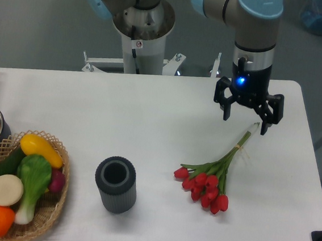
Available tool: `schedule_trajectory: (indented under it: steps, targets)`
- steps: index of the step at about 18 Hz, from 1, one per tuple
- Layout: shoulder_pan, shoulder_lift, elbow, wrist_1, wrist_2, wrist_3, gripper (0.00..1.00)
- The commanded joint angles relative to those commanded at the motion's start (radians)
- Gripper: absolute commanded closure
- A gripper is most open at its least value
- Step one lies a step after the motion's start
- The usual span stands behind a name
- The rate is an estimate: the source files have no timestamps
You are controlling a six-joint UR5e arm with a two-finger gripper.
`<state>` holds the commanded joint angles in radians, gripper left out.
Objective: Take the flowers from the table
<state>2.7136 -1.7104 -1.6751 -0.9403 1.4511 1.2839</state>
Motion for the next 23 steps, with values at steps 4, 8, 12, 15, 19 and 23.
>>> schedule_trajectory:
  steps: [4, 8, 12, 15, 19, 23]
  targets:
    - [0.0, 0.0, 0.008, 0.0, 0.008, 0.0, 0.0]
    - [-0.005, 0.002, -0.006, 0.011, 0.006, -0.012, 0.0]
    - [-0.003, 0.003, -0.012, 0.015, 0.0, -0.034, 0.0]
    - [-0.005, 0.002, -0.026, 0.026, -0.003, -0.067, 0.0]
    - [-0.005, -0.005, -0.074, 0.113, -0.024, -0.098, 0.0]
    - [-0.005, -0.014, -0.075, 0.109, -0.022, -0.13, 0.0]
